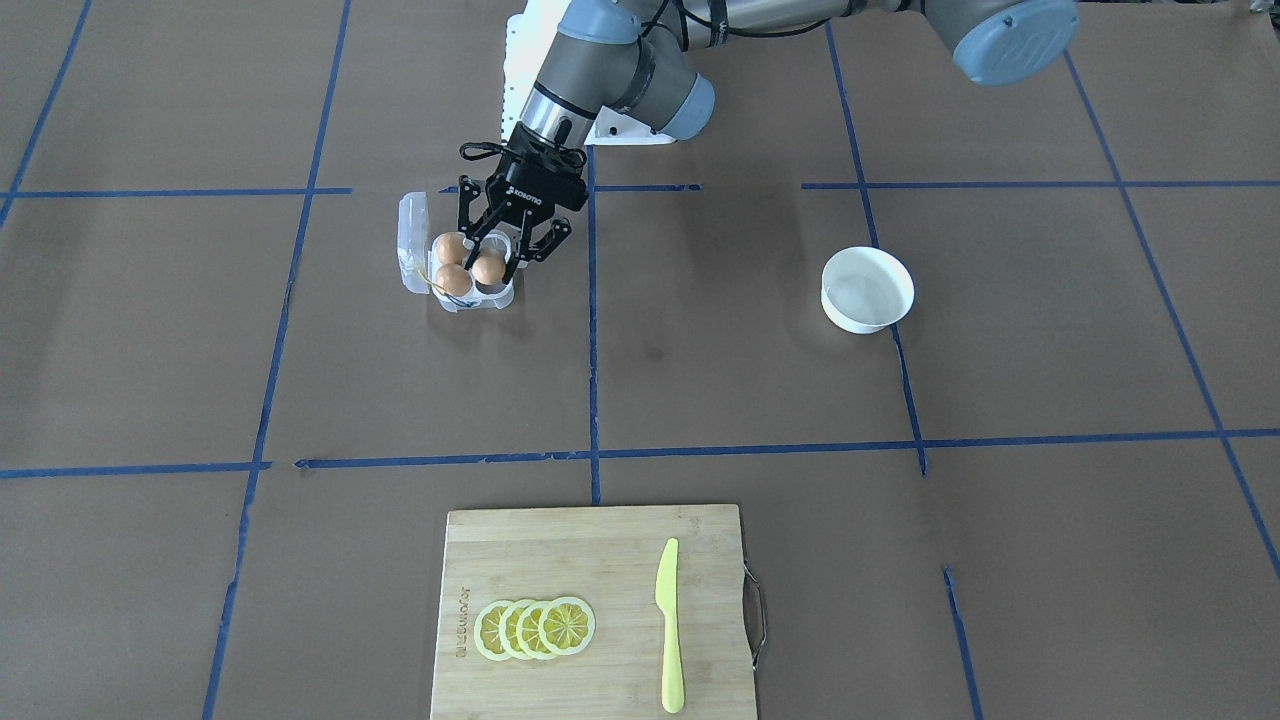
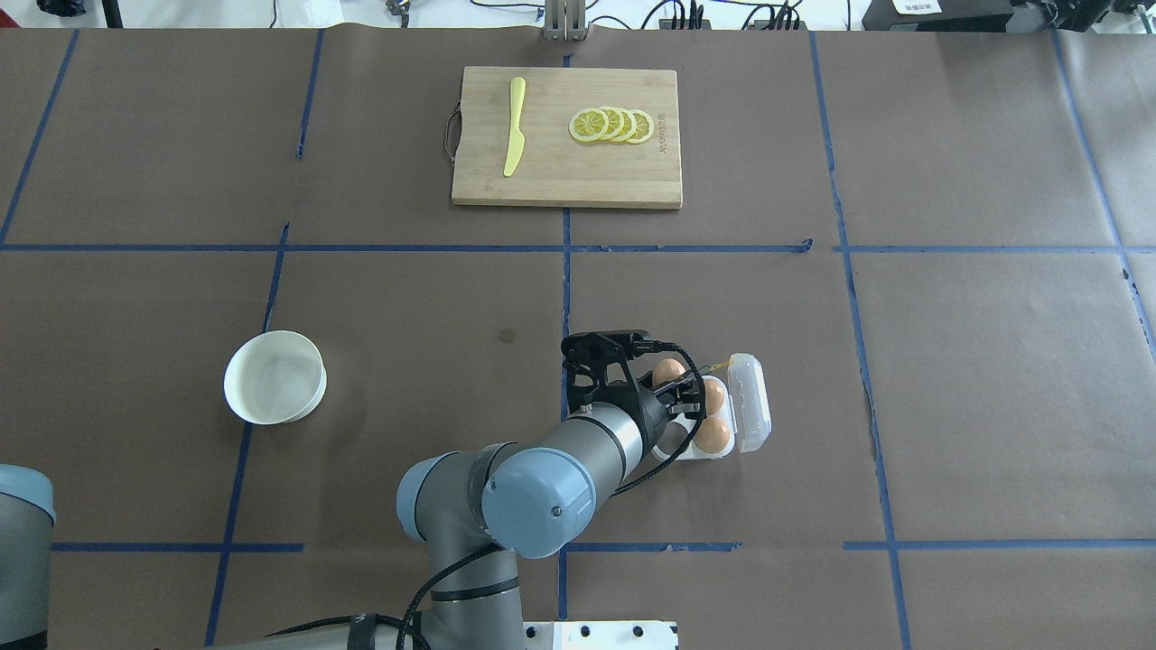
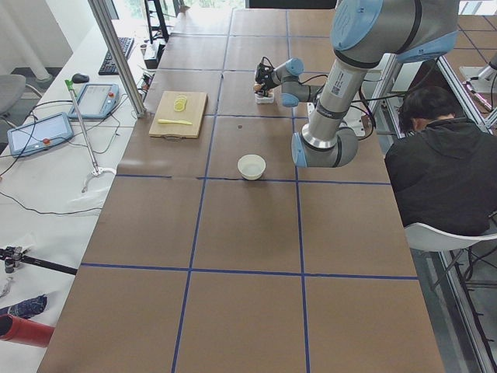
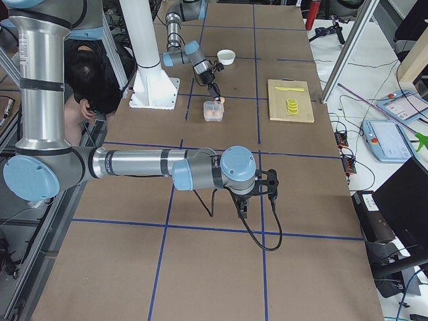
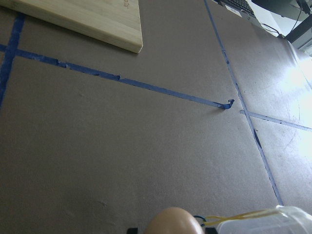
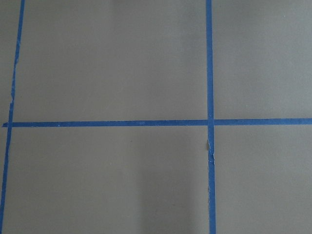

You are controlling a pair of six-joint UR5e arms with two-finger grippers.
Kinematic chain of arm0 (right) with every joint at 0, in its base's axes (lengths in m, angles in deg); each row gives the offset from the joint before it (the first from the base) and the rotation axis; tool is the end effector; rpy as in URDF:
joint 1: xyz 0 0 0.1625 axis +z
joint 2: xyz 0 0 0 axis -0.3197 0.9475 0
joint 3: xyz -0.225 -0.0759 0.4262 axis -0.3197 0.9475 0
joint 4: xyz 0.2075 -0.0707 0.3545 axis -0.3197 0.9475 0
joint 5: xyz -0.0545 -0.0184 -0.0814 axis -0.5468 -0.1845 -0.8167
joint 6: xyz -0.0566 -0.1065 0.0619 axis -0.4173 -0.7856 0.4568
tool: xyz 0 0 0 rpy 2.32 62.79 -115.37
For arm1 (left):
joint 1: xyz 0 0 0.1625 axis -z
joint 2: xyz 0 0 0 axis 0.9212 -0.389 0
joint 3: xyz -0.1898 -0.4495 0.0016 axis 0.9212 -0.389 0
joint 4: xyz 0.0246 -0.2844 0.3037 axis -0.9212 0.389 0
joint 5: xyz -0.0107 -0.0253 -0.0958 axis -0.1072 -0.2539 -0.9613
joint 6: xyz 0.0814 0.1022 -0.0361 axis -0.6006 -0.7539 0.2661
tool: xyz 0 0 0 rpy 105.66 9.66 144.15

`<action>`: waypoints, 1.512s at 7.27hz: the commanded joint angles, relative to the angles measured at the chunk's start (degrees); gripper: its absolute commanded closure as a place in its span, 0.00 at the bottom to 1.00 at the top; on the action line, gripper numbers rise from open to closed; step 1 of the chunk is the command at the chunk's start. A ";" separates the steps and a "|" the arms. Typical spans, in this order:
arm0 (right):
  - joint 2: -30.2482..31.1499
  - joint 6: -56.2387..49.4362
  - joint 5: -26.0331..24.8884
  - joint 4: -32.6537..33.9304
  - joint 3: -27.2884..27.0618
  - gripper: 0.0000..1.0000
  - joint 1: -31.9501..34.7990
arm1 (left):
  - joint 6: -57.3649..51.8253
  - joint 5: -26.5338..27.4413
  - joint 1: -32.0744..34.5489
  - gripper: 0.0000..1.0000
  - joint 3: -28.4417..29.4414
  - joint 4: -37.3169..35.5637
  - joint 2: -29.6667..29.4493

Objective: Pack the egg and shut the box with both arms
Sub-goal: 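Lower the egg into the empty carton slot and open the left gripper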

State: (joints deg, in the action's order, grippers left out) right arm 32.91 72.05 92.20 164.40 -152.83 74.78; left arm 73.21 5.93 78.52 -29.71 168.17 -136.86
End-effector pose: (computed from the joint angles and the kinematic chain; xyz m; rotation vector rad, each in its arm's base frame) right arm 0.0512 -0.4718 0.6829 0.1393 -0.9535 0.0758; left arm 0.7620 -0.3394 0.1802 0.5687 1.3067 -0.2636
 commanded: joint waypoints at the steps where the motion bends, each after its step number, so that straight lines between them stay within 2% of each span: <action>1: 0.00 0.00 0.04 0.00 0.00 0.00 0.00 | -0.13 0.26 -0.42 1.00 0.70 0.05 -0.60; 2: 0.00 -0.08 0.04 0.00 0.00 0.00 0.00 | -0.13 0.26 -0.42 0.33 0.61 0.05 -0.68; 3: 0.00 0.00 0.04 0.00 -0.18 0.00 0.00 | -0.13 0.26 -0.51 0.00 0.35 0.05 -0.51; 4: -0.09 0.00 0.04 0.00 -0.18 0.00 0.00 | -0.05 0.26 -0.42 0.00 -0.17 0.05 -0.51; 6: -0.53 0.18 0.04 0.00 -0.27 0.00 0.00 | -0.39 -0.35 -0.34 0.00 -4.98 -0.64 0.71; 7: -0.61 3.40 2.47 -0.17 -0.35 0.00 -0.09 | -0.48 -0.44 0.10 0.00 -7.97 -2.13 2.20; 8: -0.79 8.22 4.24 -2.87 -1.31 0.00 -2.09 | -1.01 -0.70 1.76 0.00 -11.66 -8.24 3.00; 9: -0.70 15.66 3.73 -7.07 -2.71 0.00 -5.33 | -2.93 -5.14 3.69 0.00 -15.00 -13.87 3.18; 10: -0.70 24.35 2.34 -15.12 -3.25 0.00 -8.67 | -3.29 -8.14 5.80 0.00 -17.47 -19.14 3.96; 11: -0.18 31.22 -3.07 -21.99 -3.87 0.00 -13.57 | -4.69 -10.09 7.64 0.00 -19.58 -24.07 4.67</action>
State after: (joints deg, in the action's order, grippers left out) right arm 32.34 94.35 93.57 150.65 -155.87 66.36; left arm 69.90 -1.28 83.87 -46.41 150.25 -133.02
